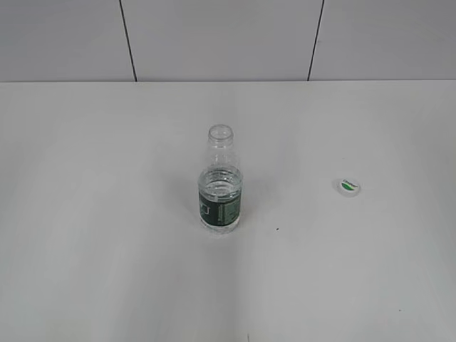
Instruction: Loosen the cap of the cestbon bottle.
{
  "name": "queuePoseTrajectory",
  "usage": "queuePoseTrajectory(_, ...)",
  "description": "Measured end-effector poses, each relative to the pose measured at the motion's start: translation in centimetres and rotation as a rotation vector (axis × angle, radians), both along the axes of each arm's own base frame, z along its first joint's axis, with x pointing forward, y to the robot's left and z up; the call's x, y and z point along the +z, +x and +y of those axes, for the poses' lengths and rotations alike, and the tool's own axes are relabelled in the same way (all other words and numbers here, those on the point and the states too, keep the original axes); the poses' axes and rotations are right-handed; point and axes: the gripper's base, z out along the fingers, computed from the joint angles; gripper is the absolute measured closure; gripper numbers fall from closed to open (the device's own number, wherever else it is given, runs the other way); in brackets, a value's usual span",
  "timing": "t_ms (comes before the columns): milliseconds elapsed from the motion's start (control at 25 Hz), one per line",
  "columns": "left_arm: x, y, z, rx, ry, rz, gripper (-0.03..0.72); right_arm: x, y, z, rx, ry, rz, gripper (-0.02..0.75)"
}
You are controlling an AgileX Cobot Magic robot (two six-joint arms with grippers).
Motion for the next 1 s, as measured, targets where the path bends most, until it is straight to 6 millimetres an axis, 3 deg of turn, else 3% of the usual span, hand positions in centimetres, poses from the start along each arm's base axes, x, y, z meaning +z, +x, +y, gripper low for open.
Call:
queuePoseTrajectory(280,-1.5,-1.8,0.0,-0.012,0.013,-0.069,0.202,-4.3,-4.5,-0.3,0.002,0.000,-0.002,0.212)
queuePoseTrajectory(520,-2.1,-1.8,-0.2,-0.048,0.042,-0.040,0.203,-7.2,-8.2,-0.4,0.010,0.019,-0.095,0.214)
queuePoseTrajectory(760,-2.2,-1.8,-0.3,-0.065,0.053,-0.036,0.237,-8.1,-11.9,-0.4,0.024,0.047,-0.280,0.214)
queuePoseTrajectory(1000,-2.2,-1.8,-0.3,-0.069,0.051,-0.036,0.255,-8.2,-13.9,-0.5,0.027,0.054,-0.431,0.216)
